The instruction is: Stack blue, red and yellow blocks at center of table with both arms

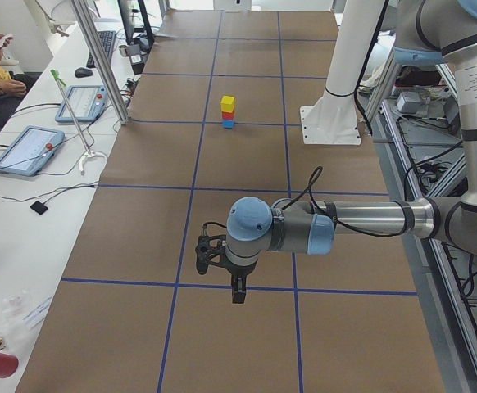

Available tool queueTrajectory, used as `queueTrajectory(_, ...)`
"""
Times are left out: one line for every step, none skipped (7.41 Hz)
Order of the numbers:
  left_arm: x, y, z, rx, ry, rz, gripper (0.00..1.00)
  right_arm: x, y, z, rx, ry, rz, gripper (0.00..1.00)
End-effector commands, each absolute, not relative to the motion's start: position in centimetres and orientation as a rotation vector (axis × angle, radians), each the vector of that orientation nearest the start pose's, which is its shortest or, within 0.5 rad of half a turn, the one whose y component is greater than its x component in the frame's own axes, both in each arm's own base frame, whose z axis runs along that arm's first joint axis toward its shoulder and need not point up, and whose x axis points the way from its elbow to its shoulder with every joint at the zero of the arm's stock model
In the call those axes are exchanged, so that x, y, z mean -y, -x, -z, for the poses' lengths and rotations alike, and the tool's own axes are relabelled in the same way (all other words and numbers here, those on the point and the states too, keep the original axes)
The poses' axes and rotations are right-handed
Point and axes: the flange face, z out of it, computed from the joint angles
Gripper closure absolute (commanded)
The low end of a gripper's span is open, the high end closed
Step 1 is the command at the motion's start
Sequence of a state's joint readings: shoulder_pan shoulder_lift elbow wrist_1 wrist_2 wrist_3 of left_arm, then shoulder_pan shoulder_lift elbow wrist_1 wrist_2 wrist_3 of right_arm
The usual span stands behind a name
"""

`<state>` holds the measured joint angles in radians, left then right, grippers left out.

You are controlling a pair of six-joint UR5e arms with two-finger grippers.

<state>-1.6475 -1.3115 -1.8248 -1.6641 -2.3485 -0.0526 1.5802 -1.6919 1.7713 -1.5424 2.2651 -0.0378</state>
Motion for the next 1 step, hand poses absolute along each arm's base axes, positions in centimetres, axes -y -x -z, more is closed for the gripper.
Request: queueTrajectory(38.33,9.32,-63.26,-0.775,-0.101,0.086,0.00,44.14,-7.65,-62.07,0.681,-0.116,0.055,0.00)
